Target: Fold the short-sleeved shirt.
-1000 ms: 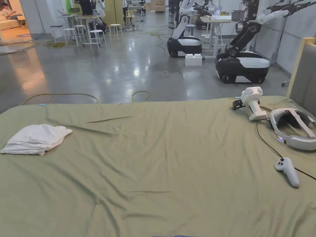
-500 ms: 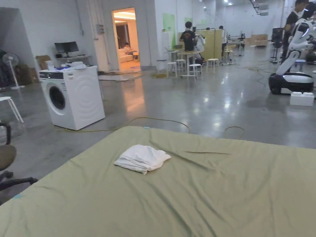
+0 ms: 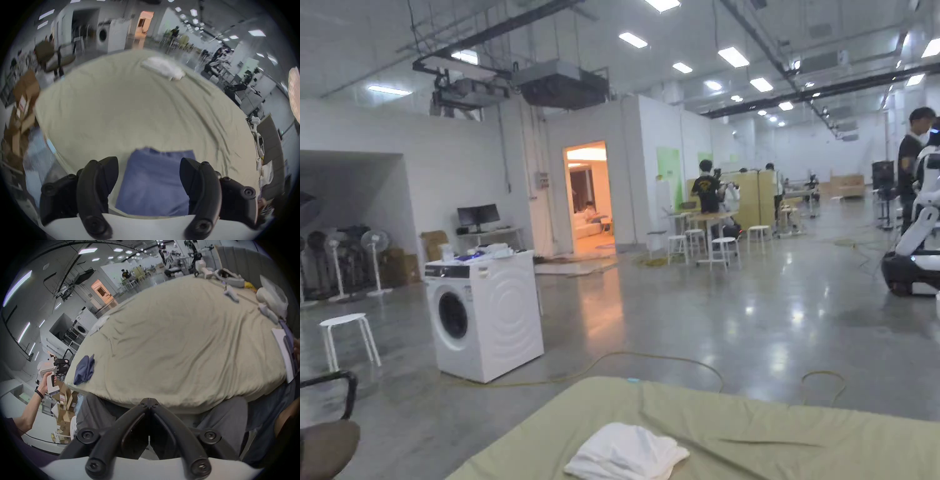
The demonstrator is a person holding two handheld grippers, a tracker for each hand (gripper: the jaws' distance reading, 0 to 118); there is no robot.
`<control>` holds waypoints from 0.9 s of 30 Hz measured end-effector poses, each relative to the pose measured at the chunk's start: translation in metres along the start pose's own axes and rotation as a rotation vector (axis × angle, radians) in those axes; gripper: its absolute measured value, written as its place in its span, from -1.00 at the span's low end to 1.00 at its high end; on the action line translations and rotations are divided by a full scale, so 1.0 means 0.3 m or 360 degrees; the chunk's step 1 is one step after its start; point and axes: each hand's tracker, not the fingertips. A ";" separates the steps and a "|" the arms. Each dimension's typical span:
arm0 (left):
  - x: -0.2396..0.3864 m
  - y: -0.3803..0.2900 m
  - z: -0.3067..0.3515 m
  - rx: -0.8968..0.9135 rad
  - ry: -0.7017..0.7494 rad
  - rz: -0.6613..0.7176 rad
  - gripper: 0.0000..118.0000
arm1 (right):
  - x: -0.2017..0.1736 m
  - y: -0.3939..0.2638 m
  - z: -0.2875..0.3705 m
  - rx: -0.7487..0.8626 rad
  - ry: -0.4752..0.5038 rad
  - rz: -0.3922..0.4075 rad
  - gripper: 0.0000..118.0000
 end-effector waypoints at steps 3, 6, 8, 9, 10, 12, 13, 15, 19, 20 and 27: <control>0.087 0.030 0.236 0.0334 -0.0135 -0.0100 0.43 | -0.037 0.057 0.109 0.0243 -0.0002 0.0074 -1.00; 0.228 -0.003 0.498 0.0711 -0.0247 -0.0410 0.43 | -0.065 0.132 0.235 0.0564 -0.0028 0.0105 -1.00; 0.301 -0.059 0.640 0.0929 -0.0229 -0.0652 0.43 | -0.096 0.179 0.326 0.0773 -0.0040 0.0143 -1.00; 0.350 -0.088 0.711 0.1008 -0.0213 -0.0716 0.43 | -0.117 0.203 0.375 0.0870 -0.0041 0.0179 -1.00; 0.396 -0.120 0.773 0.1109 -0.0207 -0.0767 0.43 | -0.132 0.222 0.418 0.0973 -0.0033 0.0207 -1.00; 0.488 -0.189 0.871 0.1261 -0.0215 -0.0794 0.43 | -0.165 0.253 0.489 0.1136 0.0002 0.0267 -1.00; 0.531 -0.222 0.909 0.1306 -0.0251 -0.0810 0.43 | -0.181 0.269 0.517 0.1183 0.0004 0.0298 -1.00; 0.602 -0.278 0.940 0.1366 -0.0274 -0.0829 0.43 | -0.199 0.285 0.544 0.1274 -0.0018 0.0363 -1.00; 0.737 -0.406 0.979 0.1441 -0.0373 -0.0775 0.39 | -0.237 0.284 0.559 0.1434 -0.0096 0.0432 -1.00; 0.764 -0.434 0.992 0.1463 -0.0404 -0.0772 0.37 | -0.241 0.276 0.559 0.1462 -0.0102 0.0430 -1.00; 0.822 -0.468 1.041 0.1465 -0.0450 -0.0653 -1.00 | -0.243 0.231 0.578 0.1415 -0.0054 0.0441 -1.00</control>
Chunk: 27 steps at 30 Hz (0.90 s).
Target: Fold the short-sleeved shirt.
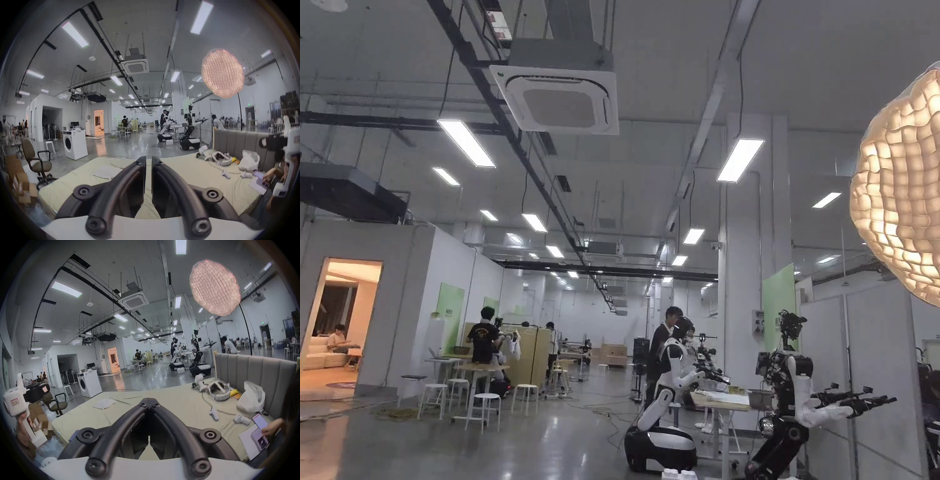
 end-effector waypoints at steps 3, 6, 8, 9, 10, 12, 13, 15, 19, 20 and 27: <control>-0.016 0.004 0.031 0.0065 -0.0039 0.0105 -1.00 | 0.020 -0.020 0.012 -0.0014 0.0062 -0.0100 -1.00; -0.014 -0.003 0.031 0.0023 -0.0038 0.0049 -1.00 | 0.009 -0.027 0.006 -0.0032 0.0007 -0.0028 -1.00; -0.005 0.003 0.031 0.0009 -0.0045 -0.0009 -1.00 | 0.005 -0.026 0.001 -0.0037 -0.0006 0.0003 -1.00; 0.000 0.005 0.032 0.0013 -0.0035 -0.0016 -1.00 | 0.002 -0.025 -0.001 -0.0038 -0.0005 0.0006 -1.00; 0.001 0.009 0.032 0.0013 -0.0032 -0.0010 -1.00 | -0.001 -0.025 -0.003 -0.0039 -0.0004 0.0015 -1.00; 0.002 0.015 0.027 0.0013 -0.0045 0.0032 -1.00 | -0.005 -0.030 -0.010 -0.0036 -0.0007 0.0045 -1.00; 0.001 0.018 0.023 0.0012 -0.0050 0.0038 -1.00 | -0.012 -0.031 -0.012 -0.0030 -0.0029 0.0073 -1.00; 0.003 0.019 0.019 0.0011 -0.0046 0.0027 -1.00 | -0.018 -0.037 -0.012 -0.0011 -0.0051 0.0114 -1.00; 0.006 0.015 0.011 0.0002 -0.0038 -0.0001 -0.31 | -0.017 -0.044 -0.011 0.0033 -0.0033 0.0121 -0.46; 0.013 0.015 0.012 -0.0010 -0.0046 -0.0007 0.23 | -0.017 -0.045 -0.011 0.0044 -0.0027 0.0119 0.02; 0.057 -0.013 0.015 -0.0005 -0.0152 -0.0011 0.81 | -0.033 -0.054 -0.016 0.0037 0.0016 0.0136 0.88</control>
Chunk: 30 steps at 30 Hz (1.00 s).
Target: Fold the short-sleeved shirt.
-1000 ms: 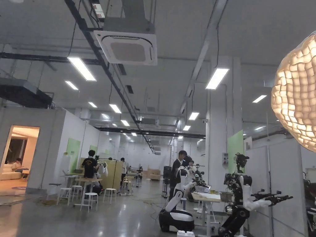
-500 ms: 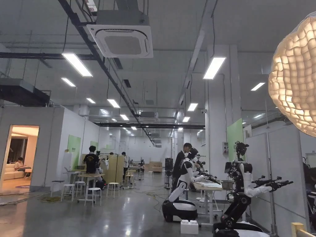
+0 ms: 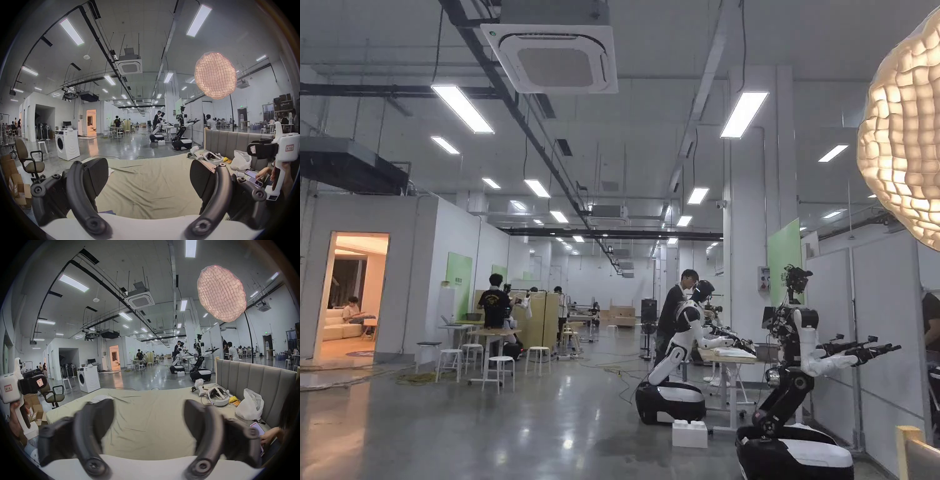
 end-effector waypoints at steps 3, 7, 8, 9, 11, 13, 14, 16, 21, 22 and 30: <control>0.005 -0.004 -0.004 0.0003 0.0004 -0.0012 0.83 | -0.004 -0.007 0.005 -0.0011 0.0024 0.0001 1.00; 0.000 -0.007 -0.004 0.0008 0.0029 -0.0024 0.83 | 0.002 -0.019 0.044 0.0038 0.0016 -0.0030 1.00; -0.003 -0.008 -0.005 0.0011 0.0031 -0.0015 0.83 | 0.009 -0.011 0.036 0.0039 0.0014 -0.0039 1.00; -0.005 -0.004 -0.003 0.0010 0.0030 0.0000 0.83 | 0.013 -0.009 0.036 0.0043 0.0009 -0.0048 1.00; -0.010 -0.004 -0.002 0.0011 0.0024 0.0030 0.83 | 0.013 -0.013 0.047 0.0062 -0.0013 -0.0053 1.00; -0.015 -0.003 0.000 0.0011 0.0026 0.0050 0.83 | 0.020 -0.009 0.046 0.0070 -0.0021 -0.0064 1.00; -0.016 -0.002 0.000 0.0008 0.0030 0.0057 0.83 | 0.022 -0.010 0.049 0.0072 -0.0021 -0.0069 1.00; -0.021 -0.002 -0.002 0.0008 0.0037 0.0067 0.84 | 0.025 -0.010 0.049 0.0080 -0.0023 -0.0084 1.00; -0.028 -0.001 0.002 0.0010 0.0037 0.0089 0.84 | 0.033 -0.012 0.050 0.0100 -0.0057 -0.0112 1.00; -0.027 0.000 0.005 0.0014 0.0039 0.0087 0.84 | 0.034 -0.012 0.051 0.0101 -0.0063 -0.0107 1.00; -0.016 0.006 0.010 0.0030 -0.0020 0.0099 0.84 | -0.009 -0.009 0.032 0.0096 -0.0125 0.0069 1.00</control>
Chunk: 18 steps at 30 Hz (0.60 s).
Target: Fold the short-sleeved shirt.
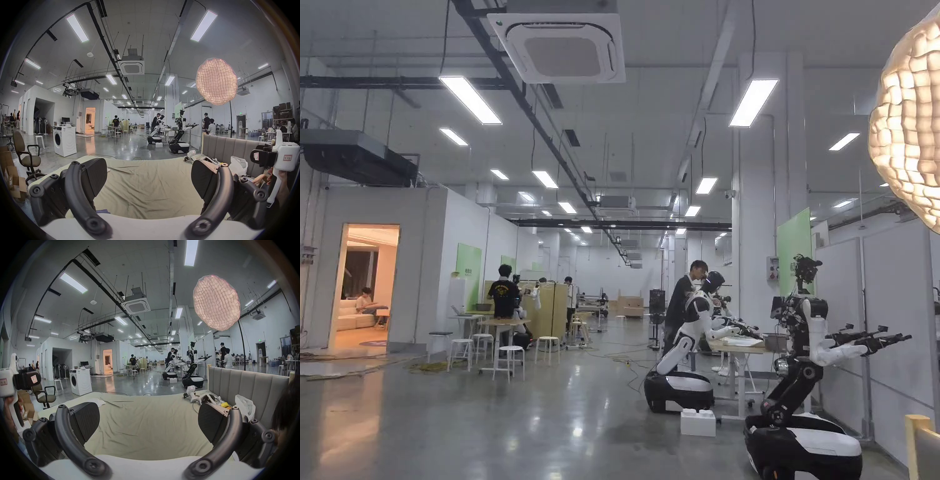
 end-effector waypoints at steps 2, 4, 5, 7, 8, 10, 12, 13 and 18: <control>0.002 -0.001 -0.001 -0.0003 -0.0008 -0.0012 0.84 | -0.005 0.000 -0.004 -0.0009 0.0005 0.0014 1.00; 0.006 -0.002 0.001 -0.0003 -0.0015 -0.0026 0.84 | -0.011 -0.001 -0.008 -0.0014 0.0008 0.0020 1.00; 0.007 -0.002 0.000 -0.0004 -0.0018 -0.0028 0.84 | -0.012 -0.001 -0.009 -0.0014 0.0010 0.0023 1.00; 0.008 -0.004 0.002 -0.0004 -0.0025 -0.0024 0.84 | -0.016 0.001 -0.008 -0.0010 0.0012 0.0026 1.00; 0.007 -0.004 0.003 -0.0001 -0.0026 -0.0018 0.84 | -0.017 0.005 -0.011 -0.0013 0.0012 0.0024 1.00; 0.004 -0.002 0.003 0.0004 -0.0029 -0.0003 0.84 | -0.019 0.022 -0.021 -0.0042 0.0000 -0.0012 1.00; 0.004 -0.001 0.004 0.0007 -0.0029 0.0009 0.84 | -0.017 0.038 -0.033 -0.0088 0.0025 -0.0121 1.00; 0.003 -0.001 0.002 0.0006 -0.0029 0.0017 0.84 | -0.021 0.046 -0.036 -0.0088 0.0006 -0.0164 1.00; 0.004 -0.001 0.004 0.0003 -0.0035 0.0030 0.84 | -0.058 0.082 -0.025 -0.0054 -0.0065 -0.0323 1.00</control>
